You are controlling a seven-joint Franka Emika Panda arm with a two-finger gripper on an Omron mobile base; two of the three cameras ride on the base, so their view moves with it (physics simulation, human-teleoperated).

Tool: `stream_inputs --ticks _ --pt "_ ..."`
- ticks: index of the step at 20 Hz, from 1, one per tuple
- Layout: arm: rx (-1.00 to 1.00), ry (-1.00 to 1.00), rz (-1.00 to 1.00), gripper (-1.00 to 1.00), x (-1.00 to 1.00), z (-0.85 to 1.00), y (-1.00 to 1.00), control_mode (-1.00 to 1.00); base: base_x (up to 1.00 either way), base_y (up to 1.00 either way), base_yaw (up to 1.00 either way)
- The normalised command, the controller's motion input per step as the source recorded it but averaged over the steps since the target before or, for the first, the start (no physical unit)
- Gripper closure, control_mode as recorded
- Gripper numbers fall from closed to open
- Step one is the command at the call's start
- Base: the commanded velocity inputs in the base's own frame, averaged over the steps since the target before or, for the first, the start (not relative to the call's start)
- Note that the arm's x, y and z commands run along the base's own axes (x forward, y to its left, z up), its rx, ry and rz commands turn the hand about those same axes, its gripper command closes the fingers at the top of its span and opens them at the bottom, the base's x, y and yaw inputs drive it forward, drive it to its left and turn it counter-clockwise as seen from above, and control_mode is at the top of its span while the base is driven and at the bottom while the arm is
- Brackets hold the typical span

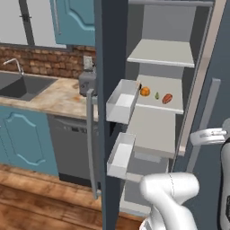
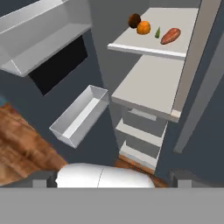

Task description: Take the orange and lemon wedge from the highest rack and move them to the second highest rack where the orange and sweet potato are located, to maximize freezer space. Close the freezer door after rearranging.

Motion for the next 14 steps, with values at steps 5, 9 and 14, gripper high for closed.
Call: stream_inputs --ticks 5,9,14 --pt "0.00 0.00 0.00 -1.00 0.00 0.00 0.00 1.00 -0.71 0.80 0.00" --pt "0.00 0.00 0.00 -1.00 0.00 0.00 0.00 1.00 -0.54 0.96 0.00" --pt "0.00 0.00 0.00 -1.00 0.00 0.00 0.00 1.00 -0.20 1.00 -0.08"
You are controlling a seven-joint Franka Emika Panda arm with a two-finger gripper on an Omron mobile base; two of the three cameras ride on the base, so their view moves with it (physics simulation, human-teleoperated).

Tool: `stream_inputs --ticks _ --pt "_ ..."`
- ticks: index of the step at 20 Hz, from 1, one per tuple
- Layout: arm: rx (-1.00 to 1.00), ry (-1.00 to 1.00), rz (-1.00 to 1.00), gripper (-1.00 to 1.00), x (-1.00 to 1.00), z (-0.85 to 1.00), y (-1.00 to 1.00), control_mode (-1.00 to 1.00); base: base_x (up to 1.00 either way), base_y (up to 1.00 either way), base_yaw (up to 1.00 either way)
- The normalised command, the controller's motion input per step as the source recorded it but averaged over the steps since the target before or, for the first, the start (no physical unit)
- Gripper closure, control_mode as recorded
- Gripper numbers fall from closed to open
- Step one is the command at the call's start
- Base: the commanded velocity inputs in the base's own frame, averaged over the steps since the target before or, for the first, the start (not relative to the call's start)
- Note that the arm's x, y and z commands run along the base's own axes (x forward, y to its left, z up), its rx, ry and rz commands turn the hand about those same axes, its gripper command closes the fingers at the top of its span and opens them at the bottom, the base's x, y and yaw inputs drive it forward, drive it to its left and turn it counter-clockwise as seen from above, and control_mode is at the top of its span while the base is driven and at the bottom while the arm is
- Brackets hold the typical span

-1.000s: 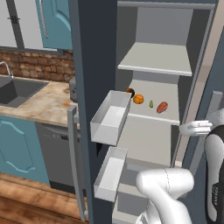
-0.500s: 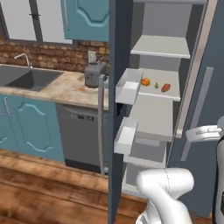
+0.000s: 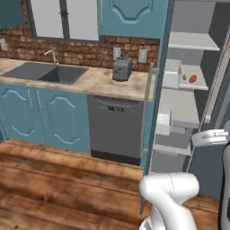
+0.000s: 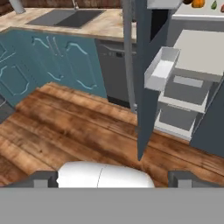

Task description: Take the orange and lemon wedge from the highest rack and move them to the second highest rack where the orange and sweet potato are located, to maximize freezer space. Close the freezer door after rearranging.

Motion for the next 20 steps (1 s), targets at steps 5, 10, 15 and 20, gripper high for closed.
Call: stream_inputs --ticks 5,10,15,20 --pt "0.00 0.00 0.00 -1.00 0.00 0.00 0.00 1.00 0.15 0.97 -0.22" --pt "0.00 0.00 0.00 -1.00 0.00 0.00 0.00 1.00 0.43 0.69 -0.34" --pt "0.00 0.00 0.00 -1.00 0.00 0.00 0.00 1.00 0.38 0.52 -0.47" --pt "0.00 0.00 0.00 -1.00 0.00 0.00 0.00 1.00 0.34 0.66 -0.75"
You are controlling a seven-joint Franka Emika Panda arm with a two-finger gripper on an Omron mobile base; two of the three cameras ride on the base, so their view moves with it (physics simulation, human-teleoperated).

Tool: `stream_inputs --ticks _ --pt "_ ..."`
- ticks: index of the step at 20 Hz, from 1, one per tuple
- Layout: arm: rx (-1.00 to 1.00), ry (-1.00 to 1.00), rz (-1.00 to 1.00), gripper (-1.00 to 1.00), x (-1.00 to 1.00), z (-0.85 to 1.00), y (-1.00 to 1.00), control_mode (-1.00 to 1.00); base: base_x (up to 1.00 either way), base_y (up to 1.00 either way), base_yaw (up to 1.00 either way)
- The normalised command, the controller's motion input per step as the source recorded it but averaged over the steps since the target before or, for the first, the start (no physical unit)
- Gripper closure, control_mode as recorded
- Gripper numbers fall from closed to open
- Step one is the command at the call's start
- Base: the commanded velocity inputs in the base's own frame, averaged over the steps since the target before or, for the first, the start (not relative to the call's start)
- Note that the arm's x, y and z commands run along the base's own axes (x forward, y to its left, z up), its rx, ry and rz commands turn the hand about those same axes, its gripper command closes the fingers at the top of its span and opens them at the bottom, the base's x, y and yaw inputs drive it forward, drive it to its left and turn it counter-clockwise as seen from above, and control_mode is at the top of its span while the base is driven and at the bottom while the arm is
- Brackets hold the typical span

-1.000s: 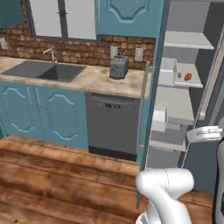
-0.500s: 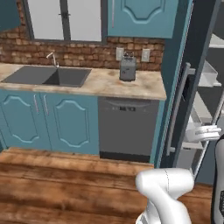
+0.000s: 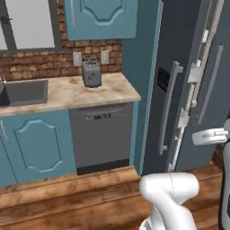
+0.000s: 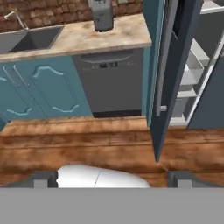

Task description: Take the orange and lemon wedge from the highest rack and move them to the second highest rack where the orange and sweet potato are located, to maximize freezer space. Close the freezer door after rearranging.

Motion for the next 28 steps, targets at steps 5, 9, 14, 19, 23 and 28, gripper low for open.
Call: stream_inputs --ticks 5,9,14,19,23,28 --pt "0.00 0.00 0.00 -1.00 0.00 0.00 0.00 1.00 0.37 0.91 -0.60" --pt "0.00 0.00 0.00 -1.00 0.00 0.00 0.00 1.00 0.39 1.00 -0.45" --pt "0.00 0.00 0.00 -1.00 0.00 0.00 0.00 1.00 0.44 0.84 -0.41" --pt "0.00 0.00 0.00 -1.00 0.00 0.00 0.00 1.00 0.55 0.71 -0.54" --pt "0.00 0.00 0.00 -1.00 0.00 0.00 0.00 1.00 0.57 0.80 -0.50" --pt "0.00 0.00 0.00 -1.00 0.00 0.00 0.00 1.00 0.48 0.84 -0.42"
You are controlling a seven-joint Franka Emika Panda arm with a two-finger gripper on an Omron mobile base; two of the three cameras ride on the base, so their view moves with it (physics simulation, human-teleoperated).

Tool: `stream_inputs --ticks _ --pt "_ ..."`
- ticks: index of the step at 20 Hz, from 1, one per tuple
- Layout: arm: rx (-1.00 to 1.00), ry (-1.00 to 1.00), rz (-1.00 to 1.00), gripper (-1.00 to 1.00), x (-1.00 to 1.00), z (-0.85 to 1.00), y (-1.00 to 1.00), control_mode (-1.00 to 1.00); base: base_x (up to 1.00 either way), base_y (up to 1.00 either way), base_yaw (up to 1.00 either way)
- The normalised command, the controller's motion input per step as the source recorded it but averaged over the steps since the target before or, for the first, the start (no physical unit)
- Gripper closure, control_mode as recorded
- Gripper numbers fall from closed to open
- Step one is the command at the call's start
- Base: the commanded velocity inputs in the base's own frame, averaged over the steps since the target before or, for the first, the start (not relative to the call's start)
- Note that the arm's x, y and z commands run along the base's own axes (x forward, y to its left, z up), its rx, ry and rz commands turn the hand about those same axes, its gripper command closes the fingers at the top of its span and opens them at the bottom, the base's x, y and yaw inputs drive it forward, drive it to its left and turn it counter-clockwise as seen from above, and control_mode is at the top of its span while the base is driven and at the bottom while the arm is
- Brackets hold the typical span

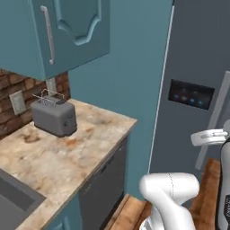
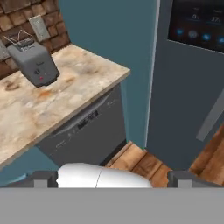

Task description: Take the orange and lemon wedge from the highest rack and move them to the second highest rack where the orange and sweet potato are located, to maximize freezer space. Close the freezer door after rearranging.

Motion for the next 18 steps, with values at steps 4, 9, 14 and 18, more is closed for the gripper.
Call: stream_inputs --ticks 4,9,14,18 --pt "0.00 0.00 0.00 -1.00 0.00 0.00 0.00 1.00 0.44 0.29 -0.41" --pt "0.00 0.00 0.00 -1.00 0.00 0.00 0.00 1.00 0.46 0.13 -0.49" --pt "0.00 0.00 0.00 -1.00 0.00 0.00 0.00 1.00 0.49 0.17 -0.43" --pt "0.00 0.00 0.00 -1.00 0.00 0.00 0.00 1.00 0.65 0.32 -0.26"
